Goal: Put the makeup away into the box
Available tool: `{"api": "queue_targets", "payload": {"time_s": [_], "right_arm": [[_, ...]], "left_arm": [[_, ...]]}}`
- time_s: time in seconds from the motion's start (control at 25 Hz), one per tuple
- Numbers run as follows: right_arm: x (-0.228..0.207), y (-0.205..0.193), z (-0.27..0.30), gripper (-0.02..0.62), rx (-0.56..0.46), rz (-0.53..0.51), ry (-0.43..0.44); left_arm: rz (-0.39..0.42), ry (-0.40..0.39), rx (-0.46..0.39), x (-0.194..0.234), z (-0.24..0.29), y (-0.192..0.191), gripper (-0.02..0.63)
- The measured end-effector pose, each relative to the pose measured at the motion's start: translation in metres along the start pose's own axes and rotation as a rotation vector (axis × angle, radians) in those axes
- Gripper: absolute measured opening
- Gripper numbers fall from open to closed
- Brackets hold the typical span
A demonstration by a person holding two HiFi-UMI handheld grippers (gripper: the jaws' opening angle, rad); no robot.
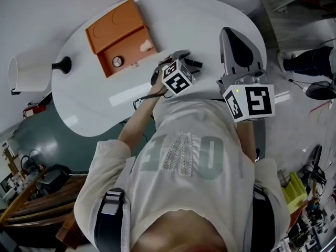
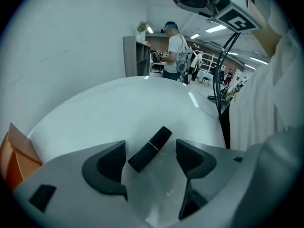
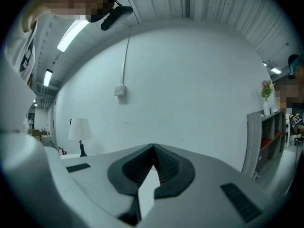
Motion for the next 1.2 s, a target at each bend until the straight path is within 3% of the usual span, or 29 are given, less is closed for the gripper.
{"api": "queue_targets", "payload": {"time_s": [0.24, 0.32, 0.36, 0.48, 0.72, 0.88, 1.0, 1.08, 1.2], "right_arm": [[-0.002, -0.001, 0.002, 0.005, -0.002, 0.011, 0.016], [-0.002, -0.001, 0.000, 0.005, -0.003, 0.014, 0.019], [-0.002, -0.001, 0.000, 0.005, -0.004, 0.014, 0.020], [0.002, 0.000, -0.003, 0.005, -0.008, 0.010, 0.027], [0.002, 0.000, -0.011, 0.005, -0.014, 0.010, 0.032], [0.001, 0.003, -0.012, 0.004, -0.042, 0.038, 0.040], [0.009, 0.011, -0.008, 0.005, -0.072, 0.067, 0.070], [0.021, 0.021, -0.005, 0.005, -0.088, 0.070, 0.105], [0.050, 0.038, 0.005, 0.005, -0.134, 0.044, 0.183]], "left_arm": [[-0.015, -0.010, 0.005, 0.005, -0.002, 0.000, 0.308], [-0.021, -0.013, 0.018, 0.003, -0.003, 0.003, 0.205], [-0.019, -0.017, 0.025, 0.001, -0.003, 0.004, 0.101], [0.013, -0.009, 0.044, -0.002, -0.003, 0.006, 0.100], [-0.005, 0.024, 0.022, -0.006, -0.008, 0.008, 0.100], [-0.089, 0.083, -0.133, -0.003, -0.046, 0.028, 0.100], [-0.173, 0.177, -0.293, 0.008, -0.100, 0.045, 0.101], [-0.234, 0.265, -0.413, 0.016, -0.141, 0.051, 0.101], [-0.350, 0.459, -0.564, 0.029, -0.200, 0.041, 0.101]]}}
Point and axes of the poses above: the fingertips, and each gripper's own axes: z forward along the fingers, x to its left, y out of its top, the point moved 9 cm from there along -z, backward along the fingers, and after that the axes turned 3 degrees about z, right-handed, at the moved point
